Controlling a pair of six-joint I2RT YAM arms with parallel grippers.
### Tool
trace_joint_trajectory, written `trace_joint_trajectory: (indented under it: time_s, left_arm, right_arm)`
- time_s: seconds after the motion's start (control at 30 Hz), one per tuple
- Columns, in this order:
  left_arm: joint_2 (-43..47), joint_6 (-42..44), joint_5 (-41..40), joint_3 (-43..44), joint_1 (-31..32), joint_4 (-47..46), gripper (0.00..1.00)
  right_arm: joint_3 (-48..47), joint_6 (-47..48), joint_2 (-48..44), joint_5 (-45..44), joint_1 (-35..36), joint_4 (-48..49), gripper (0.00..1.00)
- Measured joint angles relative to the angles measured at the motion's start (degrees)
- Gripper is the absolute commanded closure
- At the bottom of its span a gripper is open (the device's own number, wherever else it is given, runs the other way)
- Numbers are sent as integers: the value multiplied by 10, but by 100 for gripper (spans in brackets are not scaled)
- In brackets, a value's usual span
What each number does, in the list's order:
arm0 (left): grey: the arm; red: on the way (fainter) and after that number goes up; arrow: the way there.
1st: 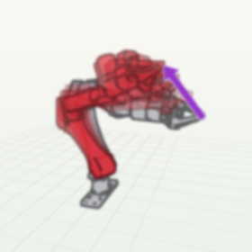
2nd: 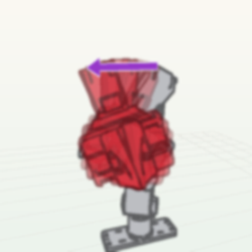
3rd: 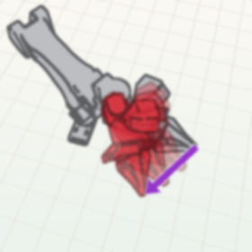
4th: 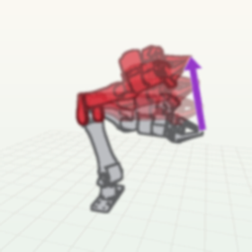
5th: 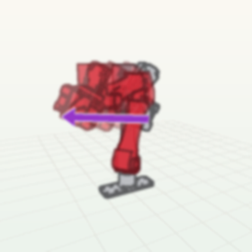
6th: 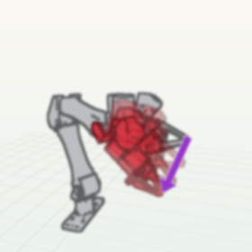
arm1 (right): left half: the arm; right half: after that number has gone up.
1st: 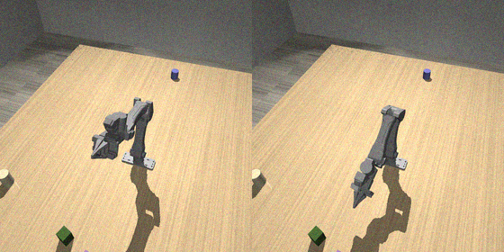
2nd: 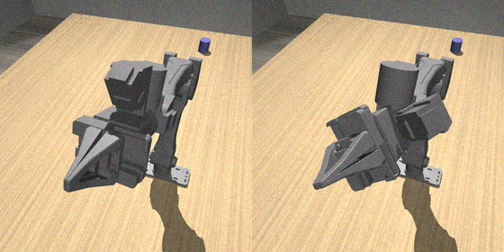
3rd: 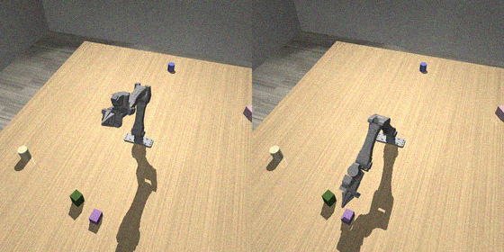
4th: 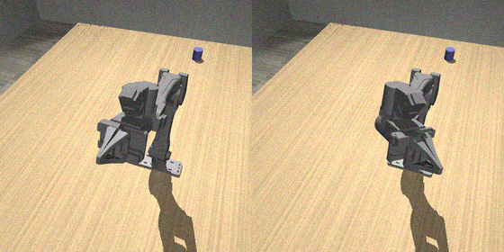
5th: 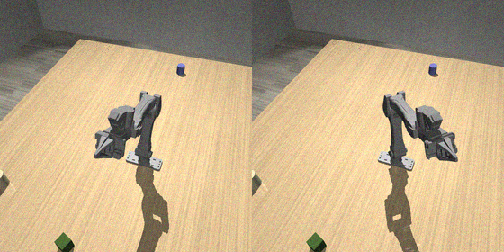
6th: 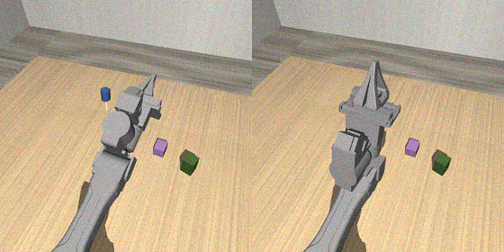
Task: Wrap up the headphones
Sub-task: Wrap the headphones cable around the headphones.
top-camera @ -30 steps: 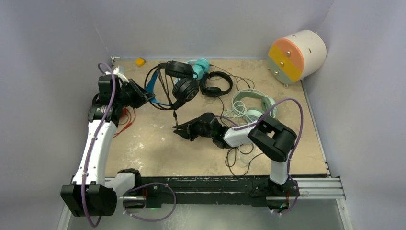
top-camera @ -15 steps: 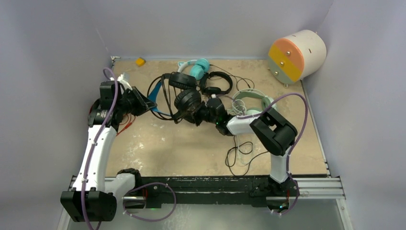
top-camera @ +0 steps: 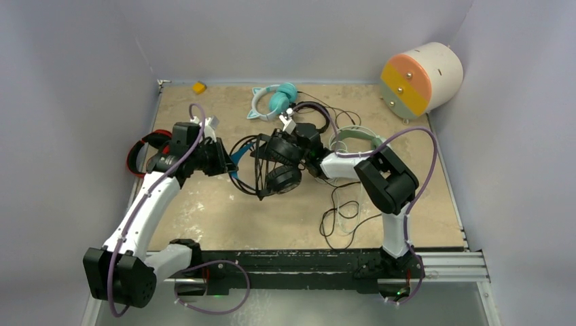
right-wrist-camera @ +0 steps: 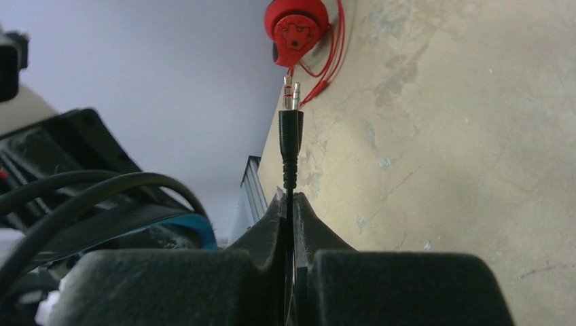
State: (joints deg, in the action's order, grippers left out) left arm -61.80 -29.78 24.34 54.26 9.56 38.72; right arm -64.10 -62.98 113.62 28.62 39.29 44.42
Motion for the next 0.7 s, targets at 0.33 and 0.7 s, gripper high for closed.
trace_joint_trajectory:
  time_s: [0.33,0.7]
  left_arm:
    - [-107,78,-43,26,34,30,100]
    - [-181,114,-139,37,111,19,100]
  right_arm:
    - [101,90,-1,-2,-4,105,100]
    - [210,86,10,-95,3,205,100]
